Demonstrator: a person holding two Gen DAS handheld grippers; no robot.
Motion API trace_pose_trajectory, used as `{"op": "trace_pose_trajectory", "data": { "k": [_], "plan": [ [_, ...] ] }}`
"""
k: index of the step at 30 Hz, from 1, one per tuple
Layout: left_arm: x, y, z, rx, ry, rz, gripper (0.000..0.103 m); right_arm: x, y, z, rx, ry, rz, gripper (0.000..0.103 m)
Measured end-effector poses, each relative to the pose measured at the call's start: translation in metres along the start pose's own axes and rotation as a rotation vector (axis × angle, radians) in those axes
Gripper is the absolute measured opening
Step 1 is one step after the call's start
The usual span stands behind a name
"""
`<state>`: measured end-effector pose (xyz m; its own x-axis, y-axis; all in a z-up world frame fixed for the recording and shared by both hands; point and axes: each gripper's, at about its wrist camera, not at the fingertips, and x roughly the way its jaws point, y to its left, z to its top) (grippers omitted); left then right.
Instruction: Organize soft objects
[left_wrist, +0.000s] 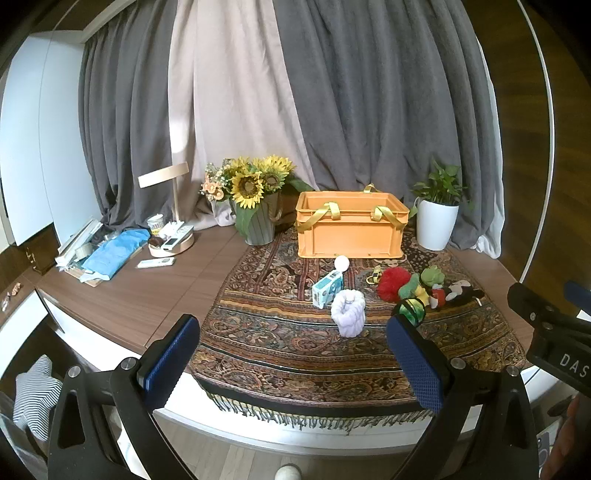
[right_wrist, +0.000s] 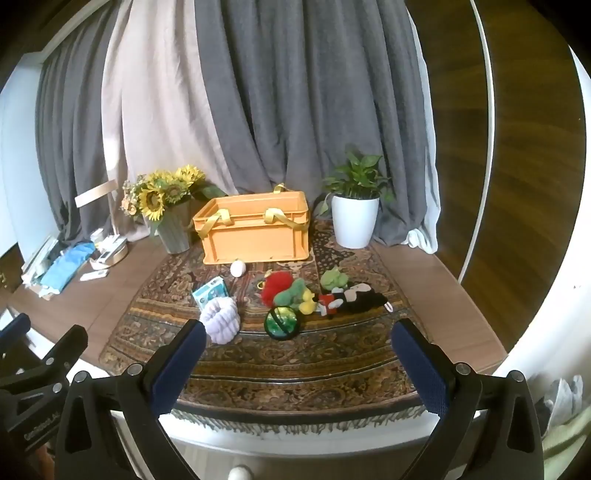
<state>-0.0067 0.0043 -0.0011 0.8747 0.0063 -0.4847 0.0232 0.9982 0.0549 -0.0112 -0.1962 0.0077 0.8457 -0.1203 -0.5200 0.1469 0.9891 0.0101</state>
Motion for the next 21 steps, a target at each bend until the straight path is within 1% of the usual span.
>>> {"op": "trace_pose_trajectory", "data": {
  "k": [7, 21],
  "plan": [
    [0.0011, -0.0003, 0.0051, -0.003, -0.003, -0.006, 0.103, 0.0026, -0.0002, -0.0001, 0.002, -0.003, -0.004, 0.102],
    [0.0022, -0.0012, 0.0021, -0.002, -0.005, -0.009, 0.103, 0.0022, 0.0012, 0.0012, 0.002, 0.000, -0.001, 0.102]
  ]
}}
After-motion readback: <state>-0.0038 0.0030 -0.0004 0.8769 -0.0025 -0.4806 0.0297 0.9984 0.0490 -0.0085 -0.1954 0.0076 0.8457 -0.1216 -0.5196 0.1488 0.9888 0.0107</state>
